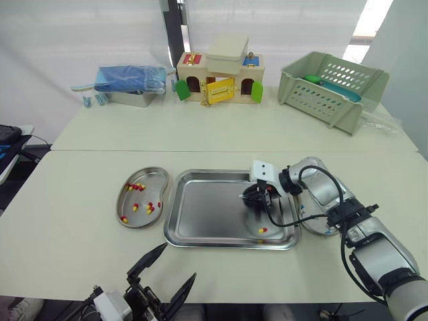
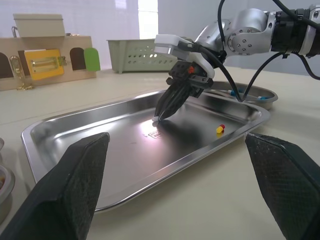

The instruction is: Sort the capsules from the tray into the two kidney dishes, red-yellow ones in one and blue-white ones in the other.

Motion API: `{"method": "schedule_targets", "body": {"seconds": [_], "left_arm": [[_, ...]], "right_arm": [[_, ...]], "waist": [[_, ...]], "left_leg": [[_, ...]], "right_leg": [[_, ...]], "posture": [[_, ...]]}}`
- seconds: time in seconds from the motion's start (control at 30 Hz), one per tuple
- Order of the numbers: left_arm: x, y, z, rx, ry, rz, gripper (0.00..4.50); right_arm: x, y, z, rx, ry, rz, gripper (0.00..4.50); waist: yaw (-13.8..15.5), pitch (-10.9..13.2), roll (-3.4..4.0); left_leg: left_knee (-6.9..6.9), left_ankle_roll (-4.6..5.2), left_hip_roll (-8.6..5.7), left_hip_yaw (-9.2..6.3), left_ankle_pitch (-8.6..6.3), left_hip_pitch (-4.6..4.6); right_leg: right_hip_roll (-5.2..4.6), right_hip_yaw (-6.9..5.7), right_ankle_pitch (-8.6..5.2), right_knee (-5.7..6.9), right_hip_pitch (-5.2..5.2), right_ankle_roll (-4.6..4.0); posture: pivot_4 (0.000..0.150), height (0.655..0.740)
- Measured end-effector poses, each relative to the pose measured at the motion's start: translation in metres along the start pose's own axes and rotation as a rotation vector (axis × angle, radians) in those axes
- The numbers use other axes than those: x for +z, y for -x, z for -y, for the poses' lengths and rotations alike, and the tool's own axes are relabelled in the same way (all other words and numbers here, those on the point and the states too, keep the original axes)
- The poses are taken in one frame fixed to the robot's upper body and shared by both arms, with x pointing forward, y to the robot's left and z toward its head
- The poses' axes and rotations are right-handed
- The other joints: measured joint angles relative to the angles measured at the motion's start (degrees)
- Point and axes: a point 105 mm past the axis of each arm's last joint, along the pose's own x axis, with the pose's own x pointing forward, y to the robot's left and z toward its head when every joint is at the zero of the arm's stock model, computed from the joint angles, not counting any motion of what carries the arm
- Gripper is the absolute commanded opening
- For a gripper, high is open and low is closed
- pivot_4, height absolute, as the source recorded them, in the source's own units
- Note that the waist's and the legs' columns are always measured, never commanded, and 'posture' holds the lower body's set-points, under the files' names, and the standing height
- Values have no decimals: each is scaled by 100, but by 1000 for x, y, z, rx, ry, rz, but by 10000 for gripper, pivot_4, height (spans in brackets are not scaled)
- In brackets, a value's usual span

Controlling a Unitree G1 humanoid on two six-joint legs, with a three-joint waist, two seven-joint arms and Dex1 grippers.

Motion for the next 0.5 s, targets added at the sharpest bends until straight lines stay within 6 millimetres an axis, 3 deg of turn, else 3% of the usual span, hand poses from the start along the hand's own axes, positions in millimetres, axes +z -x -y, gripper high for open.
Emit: {"method": "schedule_targets", "body": {"seconds": [0.27, 0.37, 0.5], "left_arm": [[0, 1, 0, -28, -14, -6, 45000], [1, -1, 2, -76, -23, 1, 45000], [-1, -2, 7, -165, -18, 0, 45000]], "right_arm": [[-6, 8, -12, 28, -29, 33, 108], [-8, 30, -21, 14, -84, 98, 108], [-12, 79, -31, -65, -148, 146, 108]], "waist": [[31, 1, 0], [62, 3, 0], [81, 4, 2]], "left_leg": [[0, 0, -1, -1, 0, -6], [0, 0, -2, -1, 0, -10], [0, 1, -2, -2, 0, -13]], "right_leg": [[-1, -1, 0, -3, -1, 0], [-1, -1, 0, -5, -2, 0], [-1, -4, 0, -9, 1, 0]], "posture": [[1500, 7400], [1500, 7400], [1500, 7400]]}}
